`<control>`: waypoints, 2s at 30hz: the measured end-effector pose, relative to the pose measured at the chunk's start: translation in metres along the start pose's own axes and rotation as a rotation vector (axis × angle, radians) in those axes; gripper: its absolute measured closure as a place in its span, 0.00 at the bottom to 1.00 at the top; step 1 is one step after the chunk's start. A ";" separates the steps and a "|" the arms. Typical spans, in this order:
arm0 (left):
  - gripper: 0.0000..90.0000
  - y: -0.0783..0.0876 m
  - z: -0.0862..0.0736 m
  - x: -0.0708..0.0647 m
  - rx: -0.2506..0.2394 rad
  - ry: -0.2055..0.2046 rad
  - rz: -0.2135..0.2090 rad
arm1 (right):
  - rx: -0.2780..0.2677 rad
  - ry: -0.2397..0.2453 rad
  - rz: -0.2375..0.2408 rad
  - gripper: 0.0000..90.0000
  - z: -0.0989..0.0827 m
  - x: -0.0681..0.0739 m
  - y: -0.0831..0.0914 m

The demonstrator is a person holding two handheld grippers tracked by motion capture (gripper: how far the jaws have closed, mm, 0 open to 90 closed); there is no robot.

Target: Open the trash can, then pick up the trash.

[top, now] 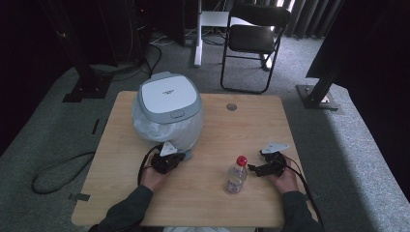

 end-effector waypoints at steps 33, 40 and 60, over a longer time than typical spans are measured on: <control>1.00 -0.010 -0.014 -0.001 -0.011 0.041 -0.013 | 0.000 -0.003 -0.003 0.12 0.000 0.000 0.000; 1.00 -0.010 -0.014 -0.001 -0.012 0.042 -0.015 | 0.000 -0.002 -0.002 0.12 0.000 0.000 0.000; 1.00 -0.010 -0.014 -0.001 -0.011 0.041 -0.017 | -0.018 -0.029 -0.027 0.19 -0.002 0.003 0.003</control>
Point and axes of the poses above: each handheld gripper's, and its own axes: y roughly backward along the jaws, z roughly out of its top, x roughly to its left, the point moved 4 cm from there along -y, roughly forward along the jaws, and after that the axes turned 8 degrees about -y, right-handed, at the moved point
